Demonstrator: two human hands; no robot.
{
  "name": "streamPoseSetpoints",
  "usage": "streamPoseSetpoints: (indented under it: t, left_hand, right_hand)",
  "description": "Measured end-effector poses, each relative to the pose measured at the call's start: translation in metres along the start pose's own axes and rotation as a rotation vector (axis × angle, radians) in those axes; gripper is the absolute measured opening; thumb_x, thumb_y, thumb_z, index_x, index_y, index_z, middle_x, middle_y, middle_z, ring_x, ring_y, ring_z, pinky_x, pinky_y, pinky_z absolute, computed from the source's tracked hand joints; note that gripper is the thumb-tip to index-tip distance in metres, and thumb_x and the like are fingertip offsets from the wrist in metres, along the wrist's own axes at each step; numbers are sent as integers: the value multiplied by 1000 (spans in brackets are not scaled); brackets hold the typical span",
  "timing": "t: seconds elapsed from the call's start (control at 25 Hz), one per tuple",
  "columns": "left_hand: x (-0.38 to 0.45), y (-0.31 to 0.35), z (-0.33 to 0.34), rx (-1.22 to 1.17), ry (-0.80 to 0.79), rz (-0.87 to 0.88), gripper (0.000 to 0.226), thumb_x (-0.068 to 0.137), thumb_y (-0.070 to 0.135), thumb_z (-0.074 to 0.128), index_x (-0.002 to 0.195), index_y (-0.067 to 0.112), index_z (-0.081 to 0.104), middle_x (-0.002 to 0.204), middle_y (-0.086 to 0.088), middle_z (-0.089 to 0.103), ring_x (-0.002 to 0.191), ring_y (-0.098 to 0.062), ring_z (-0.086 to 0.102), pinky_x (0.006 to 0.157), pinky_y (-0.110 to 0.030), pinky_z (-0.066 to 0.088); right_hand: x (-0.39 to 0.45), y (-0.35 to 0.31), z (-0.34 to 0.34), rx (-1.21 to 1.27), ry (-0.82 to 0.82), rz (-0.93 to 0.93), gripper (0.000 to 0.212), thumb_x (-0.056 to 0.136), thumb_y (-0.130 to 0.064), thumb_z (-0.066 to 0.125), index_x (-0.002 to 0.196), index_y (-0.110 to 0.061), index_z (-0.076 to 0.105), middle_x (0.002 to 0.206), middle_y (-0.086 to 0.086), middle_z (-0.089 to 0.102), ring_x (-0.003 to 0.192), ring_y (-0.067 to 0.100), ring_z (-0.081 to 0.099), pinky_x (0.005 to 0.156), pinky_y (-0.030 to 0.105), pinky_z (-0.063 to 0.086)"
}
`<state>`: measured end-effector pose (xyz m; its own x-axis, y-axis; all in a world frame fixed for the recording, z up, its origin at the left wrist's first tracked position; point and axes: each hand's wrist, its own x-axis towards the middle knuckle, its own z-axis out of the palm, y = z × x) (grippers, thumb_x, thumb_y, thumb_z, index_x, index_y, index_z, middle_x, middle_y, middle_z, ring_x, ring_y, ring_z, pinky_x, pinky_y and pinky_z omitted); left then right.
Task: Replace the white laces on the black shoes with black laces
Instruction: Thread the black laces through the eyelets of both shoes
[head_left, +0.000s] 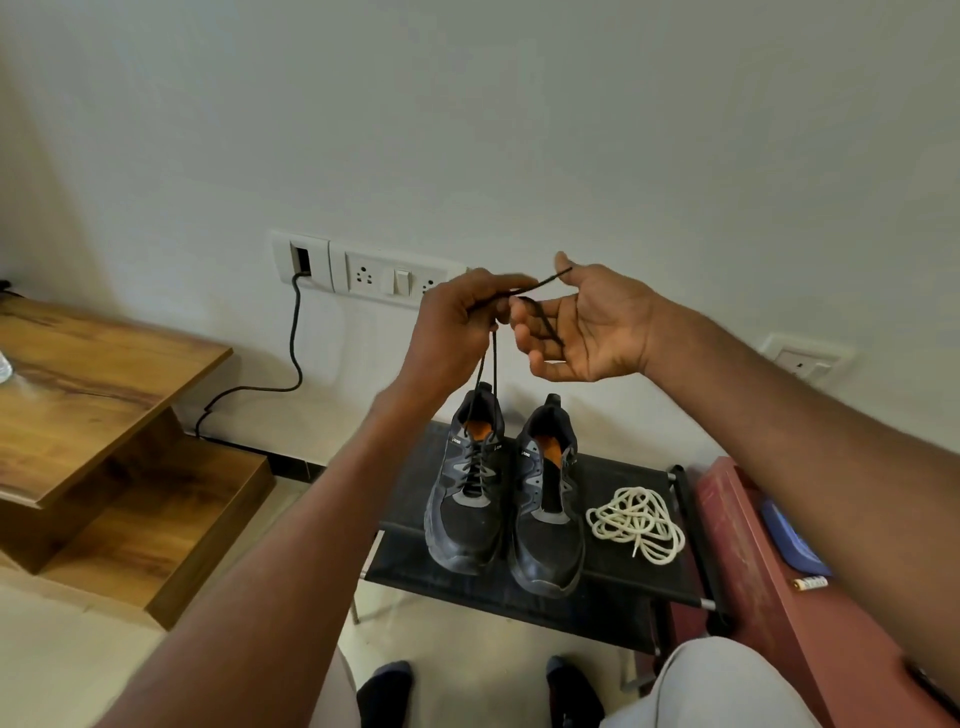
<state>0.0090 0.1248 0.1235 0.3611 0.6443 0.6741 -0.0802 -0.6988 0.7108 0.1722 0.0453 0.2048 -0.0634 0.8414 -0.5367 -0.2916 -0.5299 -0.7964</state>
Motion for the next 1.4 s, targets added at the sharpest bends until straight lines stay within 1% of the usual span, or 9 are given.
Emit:
streamPoseSetpoints:
  t: [0.16,0.36,0.52,0.68,0.84,0.96,1.12,1.28,1.4]
  left_hand:
    - [-3,5,-9,160,-41,29,59,96,-8,57,145,25,56,88,2,75,91,-12,74,87,-25,57]
    - [-5,9,-10,243,-118,42,63,98,-3,59,151,26,44,91,7,77,92,-2,74,88,-19,54]
    - [-8,-11,-6,189,-76,-53,37,99,7,65,133,21,64,83,4,75,86,-12,72,82,-25,53]
    - [-21,-46,7,191,-180,-313,10,96,25,71,101,19,78,91,7,77,91,-10,72,85,-30,55]
    - [-51,-83,33,277,-424,-538,14,98,27,67,94,15,71,86,-6,75,80,-25,73,79,-42,61]
    - [-65,-107,36,352,-471,-651,20,103,28,61,89,15,67,83,-4,68,76,-19,65,68,-30,50]
    - [-72,-130,33,403,-576,-669,19,98,32,66,95,12,66,91,-5,70,88,-22,67,78,-35,54]
    - [-77,-139,44,403,-545,-702,21,101,31,65,88,13,63,84,-2,65,81,-20,63,67,-28,44]
    - [-77,-140,53,409,-493,-740,25,104,25,58,80,20,59,81,3,62,78,-18,60,73,-32,47]
  right_hand:
    - [-9,-9,1,-210,39,43,45,96,-52,67,100,-9,81,84,-6,71,81,12,71,74,27,54]
    - [-11,-12,3,-300,73,83,10,88,-20,75,86,-12,82,80,-7,65,71,9,66,73,28,55]
    - [-16,-19,9,-282,73,83,19,102,-22,59,89,-15,71,65,-9,44,61,9,51,64,28,53]
    - [-27,-39,23,-200,145,3,27,106,-26,54,86,-18,69,70,-7,55,66,13,60,70,30,50]
    - [-32,-51,35,-235,309,-31,30,106,-28,55,83,-19,72,71,-6,59,66,13,62,69,29,47]
    - [-30,-56,38,-271,423,-65,33,107,-33,56,80,-20,71,65,-7,58,65,12,60,66,29,45]
    - [-26,-66,41,-263,495,-148,32,105,-37,59,80,-21,71,64,-7,58,66,13,60,65,29,45]
    - [-22,-69,38,-231,485,-214,30,104,-38,63,82,-19,72,66,-6,60,67,14,62,64,29,46]
    - [-19,-71,33,-217,454,-255,29,103,-38,65,83,-18,71,69,-5,61,66,15,62,62,27,47]
